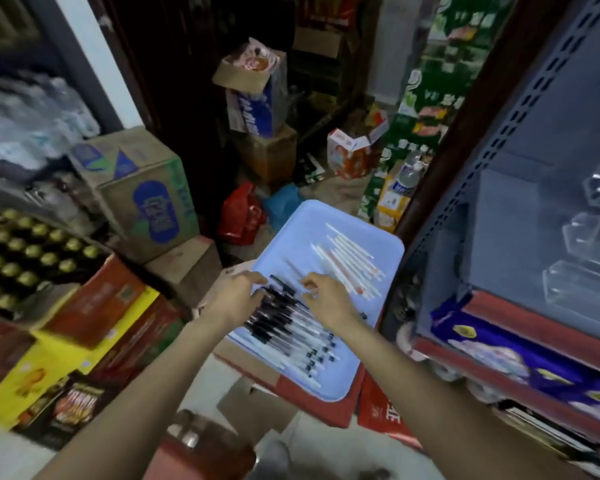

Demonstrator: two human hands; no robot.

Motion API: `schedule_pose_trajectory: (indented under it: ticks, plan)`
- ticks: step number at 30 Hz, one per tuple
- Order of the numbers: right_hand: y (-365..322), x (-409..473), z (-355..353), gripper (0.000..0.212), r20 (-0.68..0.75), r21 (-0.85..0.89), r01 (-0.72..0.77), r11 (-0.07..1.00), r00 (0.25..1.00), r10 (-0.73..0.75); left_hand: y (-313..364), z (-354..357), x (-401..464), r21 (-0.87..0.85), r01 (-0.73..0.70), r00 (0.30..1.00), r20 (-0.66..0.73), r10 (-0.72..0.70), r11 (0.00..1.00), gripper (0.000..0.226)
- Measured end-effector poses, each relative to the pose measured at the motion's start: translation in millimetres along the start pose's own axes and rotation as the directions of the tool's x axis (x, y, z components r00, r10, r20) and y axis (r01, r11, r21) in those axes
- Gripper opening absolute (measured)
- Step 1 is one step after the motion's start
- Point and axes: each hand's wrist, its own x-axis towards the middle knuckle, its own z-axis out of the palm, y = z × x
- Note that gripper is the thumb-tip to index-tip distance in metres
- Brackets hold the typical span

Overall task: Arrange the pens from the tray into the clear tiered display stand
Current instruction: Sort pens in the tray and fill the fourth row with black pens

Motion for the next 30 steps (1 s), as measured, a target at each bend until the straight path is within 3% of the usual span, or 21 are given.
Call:
schedule_pose_trajectory:
  ticks: [5,11,14,17,19,25,30]
  plan:
    - [9,5,23,0.036,0.038,-0.098,-0.074,0.992,0.996,0.078,-24,13,1,0.128,-0.117,0.981,0.172,0.094,0.985,0.040]
    - [5,9,20,0.026,0.053,-0.104,-0.076,0.992,0.995,0.082,-33,18,2,0.168,-0.140,0.987,0.100,0.124,0.976,0.039]
    - [2,14,18,0.026,0.109,-0.156,-0.078,0.985,0.989,0.096,-33,20,4,0.090,-0.092,0.994,0.071,0.086,0.992,0.035]
    - [1,19,18,0.012,0.162,-0.215,-0.053,0.975,0.983,0.089,-30,20,7,-0.034,-0.041,0.998,0.047,0.042,0.999,0.032]
    - [1,21,17,0.025,0.181,-0.212,-0.049,0.976,0.979,0.089,-29,18,8,-0.076,-0.027,0.999,0.045,0.030,0.997,0.032]
    - [11,21,18,0.047,0.177,-0.156,-0.044,0.987,0.982,0.072,-18,12,8,-0.200,0.027,0.999,0.045,-0.018,0.979,0.032]
    - [8,13,3,0.031,0.108,-0.013,-0.044,0.999,0.993,0.045,-2,4,7,-0.385,0.065,0.995,-0.043,-0.089,0.920,0.039]
